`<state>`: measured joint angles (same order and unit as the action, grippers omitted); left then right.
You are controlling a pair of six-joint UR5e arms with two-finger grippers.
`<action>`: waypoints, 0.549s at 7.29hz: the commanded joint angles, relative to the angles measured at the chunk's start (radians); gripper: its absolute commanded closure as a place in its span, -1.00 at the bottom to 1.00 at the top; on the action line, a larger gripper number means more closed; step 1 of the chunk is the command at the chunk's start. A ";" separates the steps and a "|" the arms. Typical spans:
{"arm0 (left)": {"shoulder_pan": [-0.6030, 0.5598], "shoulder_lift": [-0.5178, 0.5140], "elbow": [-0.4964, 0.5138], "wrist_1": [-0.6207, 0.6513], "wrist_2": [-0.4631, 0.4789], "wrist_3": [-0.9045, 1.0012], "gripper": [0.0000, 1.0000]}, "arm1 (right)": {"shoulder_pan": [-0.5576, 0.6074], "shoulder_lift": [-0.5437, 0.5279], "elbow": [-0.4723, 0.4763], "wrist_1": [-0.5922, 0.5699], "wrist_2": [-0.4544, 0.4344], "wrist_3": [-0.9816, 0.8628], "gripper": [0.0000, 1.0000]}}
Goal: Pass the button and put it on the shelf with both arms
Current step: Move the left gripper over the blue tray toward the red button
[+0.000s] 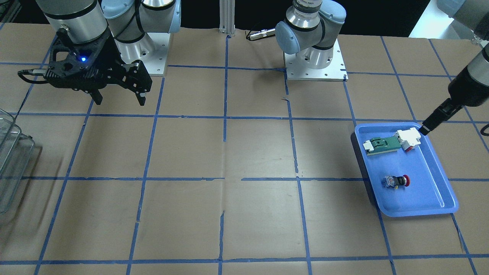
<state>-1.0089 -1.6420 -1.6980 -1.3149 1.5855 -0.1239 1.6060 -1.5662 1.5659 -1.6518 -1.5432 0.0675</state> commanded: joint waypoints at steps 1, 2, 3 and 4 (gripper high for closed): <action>0.081 -0.097 0.012 0.052 -0.051 -0.164 -1.00 | 0.000 0.000 0.000 0.001 0.000 0.000 -1.00; 0.105 -0.148 0.023 0.052 -0.088 -0.357 -1.00 | 0.000 0.000 0.000 0.000 -0.001 0.000 -1.00; 0.114 -0.183 0.026 0.052 -0.157 -0.475 -1.00 | 0.000 0.000 0.000 0.000 0.000 0.000 -1.00; 0.119 -0.217 0.029 0.054 -0.210 -0.482 -1.00 | 0.000 0.000 0.000 0.000 -0.001 0.000 -1.00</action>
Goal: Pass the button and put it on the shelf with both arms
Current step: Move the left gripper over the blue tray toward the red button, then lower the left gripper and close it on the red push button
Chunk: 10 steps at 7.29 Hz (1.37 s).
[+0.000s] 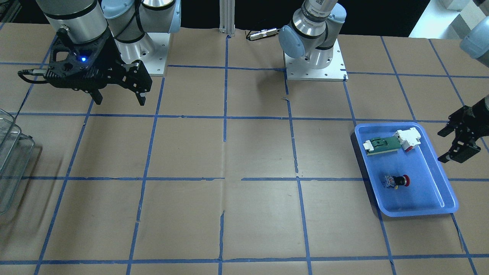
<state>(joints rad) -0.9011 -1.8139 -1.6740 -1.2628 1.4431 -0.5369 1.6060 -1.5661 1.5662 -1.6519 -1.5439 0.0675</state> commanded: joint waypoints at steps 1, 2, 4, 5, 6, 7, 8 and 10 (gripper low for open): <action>0.025 -0.082 0.014 0.005 -0.123 -0.071 -1.00 | 0.000 0.000 0.000 0.000 -0.001 0.000 -1.00; 0.049 -0.126 0.037 0.008 -0.182 -0.072 -1.00 | 0.000 0.000 0.000 0.000 -0.002 0.000 -1.00; 0.062 -0.214 0.063 0.008 -0.243 -0.141 -1.00 | 0.000 0.000 0.000 0.000 -0.001 0.000 -1.00; 0.083 -0.249 0.072 0.010 -0.316 -0.147 -1.00 | 0.000 0.000 0.000 0.000 -0.001 0.000 -1.00; 0.096 -0.283 0.080 0.010 -0.332 -0.181 -1.00 | 0.000 0.000 0.000 0.000 -0.001 0.000 -1.00; 0.096 -0.303 0.080 0.010 -0.333 -0.207 -1.00 | 0.000 0.000 0.000 0.000 -0.002 0.000 -1.00; 0.096 -0.317 0.080 0.010 -0.333 -0.209 -1.00 | 0.000 0.000 0.002 0.000 -0.001 0.000 -1.00; 0.096 -0.331 0.074 0.007 -0.328 -0.227 -1.00 | 0.000 0.000 0.002 0.000 -0.002 0.000 -1.00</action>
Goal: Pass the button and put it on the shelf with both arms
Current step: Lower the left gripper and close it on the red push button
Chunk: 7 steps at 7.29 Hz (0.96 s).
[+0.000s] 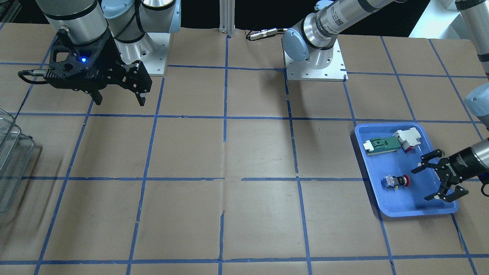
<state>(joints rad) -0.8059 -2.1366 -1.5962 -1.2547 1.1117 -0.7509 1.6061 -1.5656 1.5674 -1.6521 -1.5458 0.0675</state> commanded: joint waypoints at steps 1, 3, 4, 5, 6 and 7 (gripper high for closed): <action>0.001 -0.009 -0.014 -0.002 0.013 -0.013 -1.00 | 0.000 -0.001 0.000 0.000 0.001 0.000 -1.00; 0.001 -0.012 -0.019 -0.003 0.010 -0.012 -1.00 | 0.000 -0.001 0.000 0.000 0.000 0.000 -1.00; 0.001 -0.016 -0.024 -0.012 0.011 -0.004 -1.00 | 0.000 -0.001 0.000 0.000 0.000 0.000 -1.00; 0.001 -0.017 -0.024 -0.014 0.011 -0.001 -1.00 | 0.000 -0.001 0.000 0.000 0.001 0.000 -1.00; 0.001 -0.019 -0.025 -0.014 0.011 0.002 -1.00 | 0.000 -0.001 0.000 0.000 0.000 0.000 -1.00; 0.001 -0.023 -0.025 -0.014 0.011 0.002 -1.00 | 0.000 -0.001 0.000 0.000 0.001 0.000 -1.00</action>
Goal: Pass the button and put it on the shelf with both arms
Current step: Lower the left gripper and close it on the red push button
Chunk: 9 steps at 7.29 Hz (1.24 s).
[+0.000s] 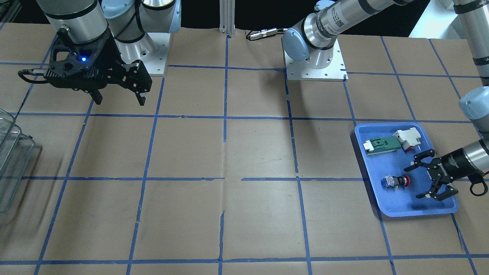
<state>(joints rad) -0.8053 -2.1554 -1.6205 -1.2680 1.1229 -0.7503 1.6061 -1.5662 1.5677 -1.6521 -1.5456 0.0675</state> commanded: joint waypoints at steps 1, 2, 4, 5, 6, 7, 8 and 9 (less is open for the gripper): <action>0.000 -0.009 -0.001 -0.002 0.000 0.003 -1.00 | 0.000 0.002 0.000 0.000 0.001 0.000 -1.00; 0.000 -0.011 -0.001 -0.004 0.000 0.003 -1.00 | 0.000 0.002 0.000 0.000 0.001 0.000 -1.00; 0.000 -0.012 -0.001 -0.042 -0.002 0.003 -0.88 | 0.000 0.002 0.000 0.000 0.001 0.000 -1.00; 0.000 -0.012 -0.002 -0.041 0.000 0.005 -0.83 | 0.000 0.002 0.000 0.000 0.001 0.000 -1.00; 0.000 -0.014 -0.001 -0.039 0.000 0.006 -0.62 | 0.000 0.002 0.000 0.000 0.001 0.000 -1.00; 0.000 -0.014 -0.001 -0.039 0.002 0.006 -0.41 | 0.000 0.002 0.000 0.000 0.001 0.000 -1.00; 0.000 -0.017 -0.001 -0.039 0.002 0.006 -0.23 | 0.000 0.002 0.000 0.000 0.001 0.000 -1.00; 0.000 -0.018 -0.001 -0.039 0.005 0.006 0.02 | 0.000 0.002 0.000 0.000 0.001 0.000 -1.00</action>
<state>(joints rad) -0.8054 -2.1714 -1.6215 -1.3069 1.1249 -0.7441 1.6061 -1.5647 1.5677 -1.6521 -1.5447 0.0675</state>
